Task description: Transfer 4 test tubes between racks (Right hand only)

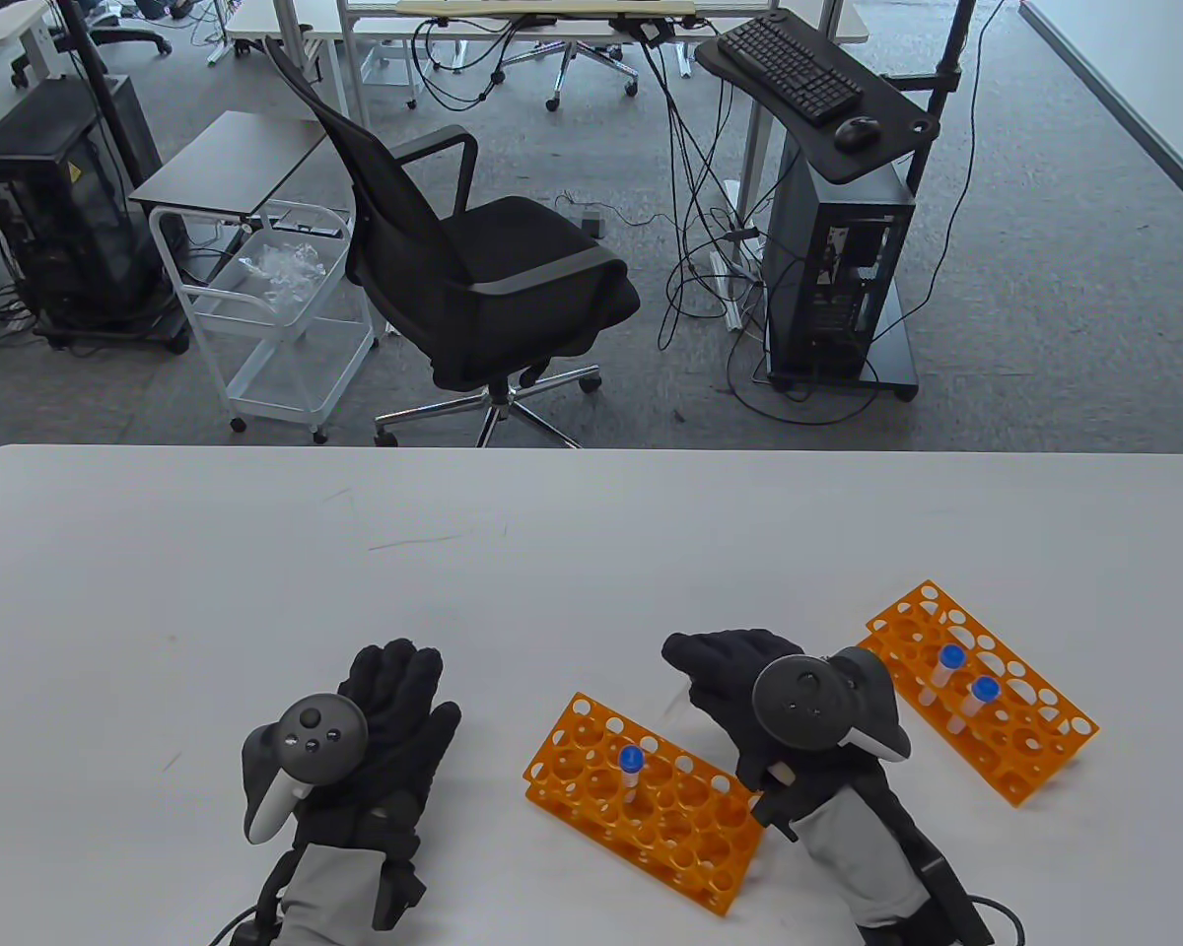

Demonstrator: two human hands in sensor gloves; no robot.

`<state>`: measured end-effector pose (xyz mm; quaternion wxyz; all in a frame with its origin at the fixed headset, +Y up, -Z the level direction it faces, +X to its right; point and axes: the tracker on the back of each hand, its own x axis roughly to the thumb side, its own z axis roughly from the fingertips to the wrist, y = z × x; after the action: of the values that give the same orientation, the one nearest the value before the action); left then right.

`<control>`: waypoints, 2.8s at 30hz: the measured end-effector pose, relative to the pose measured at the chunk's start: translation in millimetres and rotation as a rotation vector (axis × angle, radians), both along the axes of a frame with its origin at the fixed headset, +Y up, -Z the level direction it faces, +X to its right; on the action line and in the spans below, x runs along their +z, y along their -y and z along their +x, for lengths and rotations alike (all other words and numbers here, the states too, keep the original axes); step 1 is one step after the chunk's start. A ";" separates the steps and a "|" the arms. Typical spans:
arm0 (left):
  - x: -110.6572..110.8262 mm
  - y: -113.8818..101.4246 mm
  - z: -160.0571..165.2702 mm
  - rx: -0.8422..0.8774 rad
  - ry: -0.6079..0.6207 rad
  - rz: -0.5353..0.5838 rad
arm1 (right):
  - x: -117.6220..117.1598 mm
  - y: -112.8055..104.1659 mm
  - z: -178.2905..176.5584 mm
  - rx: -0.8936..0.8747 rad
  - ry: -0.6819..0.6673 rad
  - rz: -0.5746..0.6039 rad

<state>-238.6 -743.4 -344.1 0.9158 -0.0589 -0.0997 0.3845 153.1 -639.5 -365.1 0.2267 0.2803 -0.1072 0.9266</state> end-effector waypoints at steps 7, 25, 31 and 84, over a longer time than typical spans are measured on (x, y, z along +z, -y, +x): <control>-0.6 2.5 1.8 -0.010 0.008 -0.006 | -4.8 -10.5 36.9 -0.047 0.124 0.052; -0.6 3.6 3.6 -0.009 0.012 -0.015 | -10.8 -13.5 111.8 -0.059 0.418 0.154; -1.0 3.8 4.6 -0.017 0.017 -0.015 | -17.0 -9.4 123.8 -0.031 0.470 0.159; -1.3 4.0 2.4 0.003 0.012 -0.028 | -91.2 32.4 134.4 0.264 0.612 0.000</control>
<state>-236.2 -747.4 -345.5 0.9136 -0.0739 -0.0998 0.3871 287.6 -671.9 -456.3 0.0618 0.0006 -0.1331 0.9892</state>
